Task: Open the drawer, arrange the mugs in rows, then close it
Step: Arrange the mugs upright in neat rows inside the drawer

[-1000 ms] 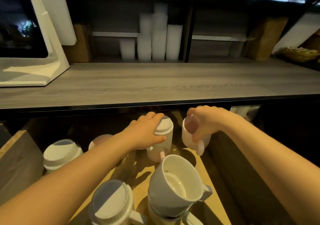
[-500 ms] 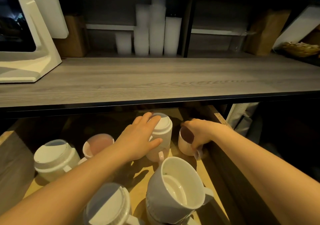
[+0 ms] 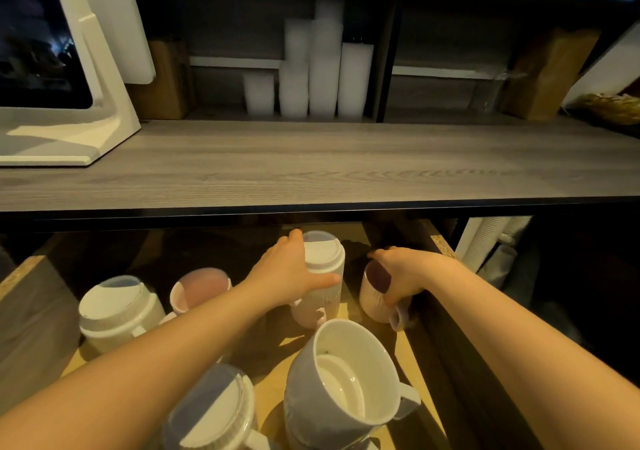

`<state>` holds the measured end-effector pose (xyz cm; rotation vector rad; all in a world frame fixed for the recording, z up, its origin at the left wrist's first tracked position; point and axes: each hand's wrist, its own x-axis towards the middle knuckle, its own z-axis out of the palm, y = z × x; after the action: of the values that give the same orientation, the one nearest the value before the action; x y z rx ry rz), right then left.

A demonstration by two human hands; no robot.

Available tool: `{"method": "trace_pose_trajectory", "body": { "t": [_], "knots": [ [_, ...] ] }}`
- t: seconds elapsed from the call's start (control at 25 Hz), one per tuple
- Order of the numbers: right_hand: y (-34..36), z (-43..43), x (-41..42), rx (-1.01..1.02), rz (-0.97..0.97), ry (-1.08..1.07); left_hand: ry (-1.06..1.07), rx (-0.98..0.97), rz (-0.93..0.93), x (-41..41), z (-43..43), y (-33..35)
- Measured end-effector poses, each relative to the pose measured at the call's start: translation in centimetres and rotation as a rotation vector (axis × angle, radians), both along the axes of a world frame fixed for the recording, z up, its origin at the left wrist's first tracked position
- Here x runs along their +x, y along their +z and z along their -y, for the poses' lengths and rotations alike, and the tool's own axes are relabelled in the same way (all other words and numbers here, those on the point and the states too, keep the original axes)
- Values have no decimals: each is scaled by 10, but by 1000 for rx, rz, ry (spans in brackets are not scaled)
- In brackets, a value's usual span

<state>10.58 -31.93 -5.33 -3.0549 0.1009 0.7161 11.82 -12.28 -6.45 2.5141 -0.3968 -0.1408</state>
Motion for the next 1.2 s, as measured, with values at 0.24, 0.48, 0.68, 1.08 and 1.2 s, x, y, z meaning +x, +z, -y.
{"method": "trace_pose_trajectory", "body": {
  "t": [0.24, 0.48, 0.68, 1.08, 1.2],
  "knots": [
    [12, -5, -6, 185, 215, 43, 96, 17, 66, -5, 3, 4],
    [35, -19, -20, 312, 264, 111, 31, -202, 32, -27, -37, 37],
    [52, -47, -34, 943, 193, 155, 34, -486, -43, -49, -73, 67],
    [58, -92, -48, 1391, 325, 146, -44, -880, -315, -56, -101, 71],
    [61, -94, -48, 1263, 424, 157, -104, -572, -245, -47, -115, 73]
  ]
}}
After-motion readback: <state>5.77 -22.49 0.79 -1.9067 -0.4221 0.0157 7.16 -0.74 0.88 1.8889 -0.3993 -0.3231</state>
